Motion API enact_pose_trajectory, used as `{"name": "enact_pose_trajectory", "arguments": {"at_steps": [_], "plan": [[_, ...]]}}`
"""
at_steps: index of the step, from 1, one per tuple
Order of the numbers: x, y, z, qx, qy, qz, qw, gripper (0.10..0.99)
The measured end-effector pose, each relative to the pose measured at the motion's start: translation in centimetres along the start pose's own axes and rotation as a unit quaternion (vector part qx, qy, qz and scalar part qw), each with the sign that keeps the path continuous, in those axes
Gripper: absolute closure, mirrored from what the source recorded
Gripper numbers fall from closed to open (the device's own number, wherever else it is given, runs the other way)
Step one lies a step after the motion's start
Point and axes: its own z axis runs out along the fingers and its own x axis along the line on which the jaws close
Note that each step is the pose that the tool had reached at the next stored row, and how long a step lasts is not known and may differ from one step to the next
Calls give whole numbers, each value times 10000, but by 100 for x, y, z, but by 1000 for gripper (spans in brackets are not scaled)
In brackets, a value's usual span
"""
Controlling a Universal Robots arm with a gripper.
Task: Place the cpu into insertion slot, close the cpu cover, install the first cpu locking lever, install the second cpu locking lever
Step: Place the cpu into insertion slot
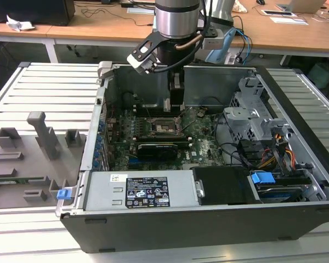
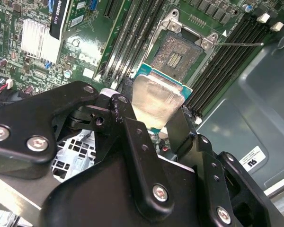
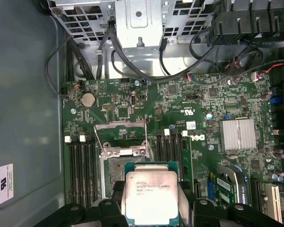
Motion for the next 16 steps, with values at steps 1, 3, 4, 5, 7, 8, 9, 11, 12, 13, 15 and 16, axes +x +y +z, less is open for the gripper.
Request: {"name": "enact_pose_trajectory", "arguments": {"at_steps": [1,3,4,5,7,8,9,11,12,13,15,16], "plan": [[0,-1,9,0,0,0,10000,557],[0,-2,18,0,0,0,10000,557],[0,-3,29,0,0,0,10000,557],[-1,-3,40,0,0,0,10000,557],[-1,-6,64,0,0,0,10000,557],[-1,-7,75,0,0,0,10000,557],[-1,-7,87,0,0,0,10000,557],[-2,-10,118,0,0,0,10000,557],[-2,-11,127,0,0,0,10000,557],[-2,-11,134,0,0,0,10000,557],[-2,-14,164,0,0,0,10000,557],[-3,-15,175,0,0,0,10000,557]]}}
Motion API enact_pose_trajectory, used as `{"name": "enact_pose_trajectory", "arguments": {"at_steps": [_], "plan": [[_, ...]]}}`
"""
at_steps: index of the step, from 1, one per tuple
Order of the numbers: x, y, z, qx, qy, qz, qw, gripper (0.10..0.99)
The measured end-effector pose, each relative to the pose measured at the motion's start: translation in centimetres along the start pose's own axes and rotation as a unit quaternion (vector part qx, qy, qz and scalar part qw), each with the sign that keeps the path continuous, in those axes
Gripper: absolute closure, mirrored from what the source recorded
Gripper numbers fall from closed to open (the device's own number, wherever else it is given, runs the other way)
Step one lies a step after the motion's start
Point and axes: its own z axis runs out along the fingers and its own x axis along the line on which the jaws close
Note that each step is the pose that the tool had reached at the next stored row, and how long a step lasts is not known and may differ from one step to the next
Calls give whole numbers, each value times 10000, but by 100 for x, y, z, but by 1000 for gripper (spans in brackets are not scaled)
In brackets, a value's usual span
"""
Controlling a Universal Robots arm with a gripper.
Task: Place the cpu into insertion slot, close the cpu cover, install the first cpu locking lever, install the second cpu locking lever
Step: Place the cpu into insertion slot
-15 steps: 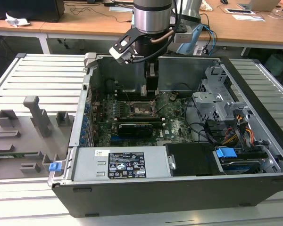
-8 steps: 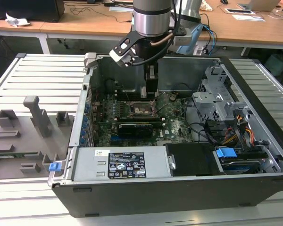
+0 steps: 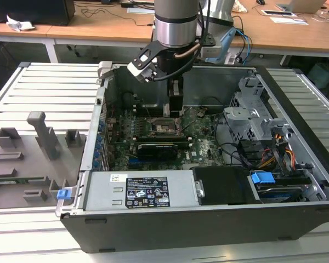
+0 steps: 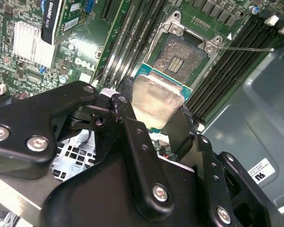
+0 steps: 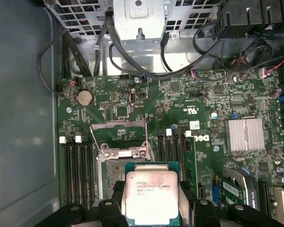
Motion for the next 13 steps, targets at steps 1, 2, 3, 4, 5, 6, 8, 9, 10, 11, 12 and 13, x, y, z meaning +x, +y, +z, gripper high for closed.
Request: {"name": "enact_pose_trajectory", "arguments": {"at_steps": [1,2,3,4,5,6,8,9,10,11,12,13], "plan": [[0,-2,17,0,0,0,10000,557],[0,-3,30,0,0,0,10000,557],[0,-4,41,0,0,0,10000,557],[-1,-4,48,0,0,0,10000,557],[-1,-5,58,0,1,0,10000,557],[-1,-6,64,0,0,0,10000,557],[-1,-8,87,0,0,0,10000,557],[-1,-9,96,0,0,0,10000,557],[-1,-9,103,1,0,0,10000,557],[-1,-9,112,0,0,0,10000,557],[-2,-10,119,0,0,0,10000,557],[-2,-11,127,0,0,0,10000,557]]}}
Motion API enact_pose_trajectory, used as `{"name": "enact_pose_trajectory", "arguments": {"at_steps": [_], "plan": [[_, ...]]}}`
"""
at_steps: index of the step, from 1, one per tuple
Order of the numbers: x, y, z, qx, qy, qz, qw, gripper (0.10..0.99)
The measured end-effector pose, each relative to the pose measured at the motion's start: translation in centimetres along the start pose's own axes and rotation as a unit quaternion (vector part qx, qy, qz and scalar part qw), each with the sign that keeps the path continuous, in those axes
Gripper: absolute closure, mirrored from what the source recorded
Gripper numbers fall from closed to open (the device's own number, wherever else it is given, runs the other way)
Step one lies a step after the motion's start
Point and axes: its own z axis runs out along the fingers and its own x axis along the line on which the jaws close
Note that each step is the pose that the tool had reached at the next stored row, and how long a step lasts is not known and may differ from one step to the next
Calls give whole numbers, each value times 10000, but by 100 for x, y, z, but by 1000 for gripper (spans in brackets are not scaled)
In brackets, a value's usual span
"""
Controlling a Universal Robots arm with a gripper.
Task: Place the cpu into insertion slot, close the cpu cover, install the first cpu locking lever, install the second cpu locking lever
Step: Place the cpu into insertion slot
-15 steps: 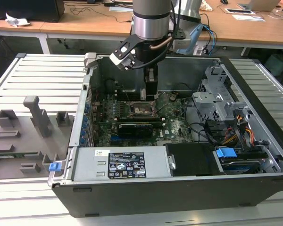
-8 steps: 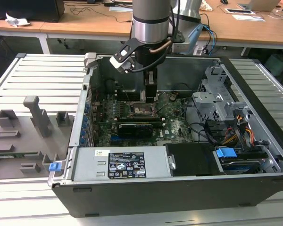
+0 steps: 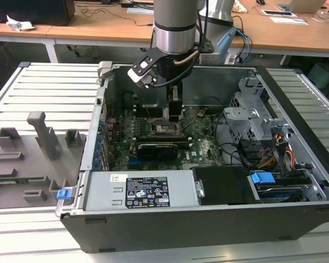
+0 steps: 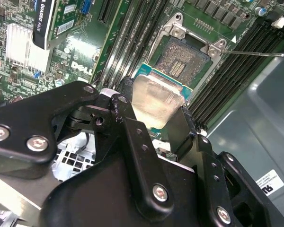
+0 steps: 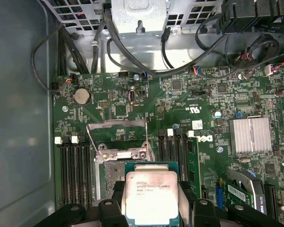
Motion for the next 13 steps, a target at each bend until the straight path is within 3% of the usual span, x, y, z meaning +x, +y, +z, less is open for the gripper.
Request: {"name": "enact_pose_trajectory", "arguments": {"at_steps": [13], "plan": [[-1,-8,89,0,0,0,10000,557]]}}
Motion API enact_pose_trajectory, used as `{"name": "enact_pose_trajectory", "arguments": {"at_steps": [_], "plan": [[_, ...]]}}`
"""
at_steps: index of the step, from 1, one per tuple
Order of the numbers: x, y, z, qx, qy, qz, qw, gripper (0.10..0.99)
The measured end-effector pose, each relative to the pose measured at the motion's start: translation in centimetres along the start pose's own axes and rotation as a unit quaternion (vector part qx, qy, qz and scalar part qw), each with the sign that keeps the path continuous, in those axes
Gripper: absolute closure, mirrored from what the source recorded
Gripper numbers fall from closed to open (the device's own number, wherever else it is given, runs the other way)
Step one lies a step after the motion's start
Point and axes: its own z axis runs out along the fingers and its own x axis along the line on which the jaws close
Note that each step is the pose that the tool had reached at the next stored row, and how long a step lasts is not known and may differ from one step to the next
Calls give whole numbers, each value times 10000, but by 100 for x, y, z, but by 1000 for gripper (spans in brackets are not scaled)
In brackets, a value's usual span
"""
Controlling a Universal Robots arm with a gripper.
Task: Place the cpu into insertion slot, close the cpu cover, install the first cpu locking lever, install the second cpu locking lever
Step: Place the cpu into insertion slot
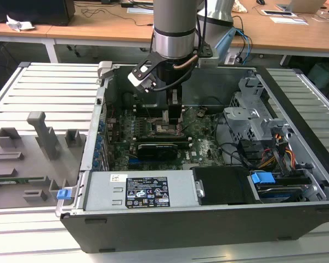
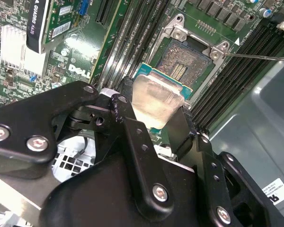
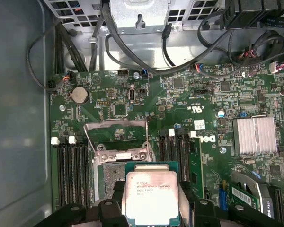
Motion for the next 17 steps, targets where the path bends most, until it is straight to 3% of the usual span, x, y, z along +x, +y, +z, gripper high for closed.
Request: {"name": "enact_pose_trajectory", "arguments": {"at_steps": [7,17], "plan": [[15,-9,96,0,1,-4,10000,557],[67,-17,134,1,5,-4,10000,557]]}}
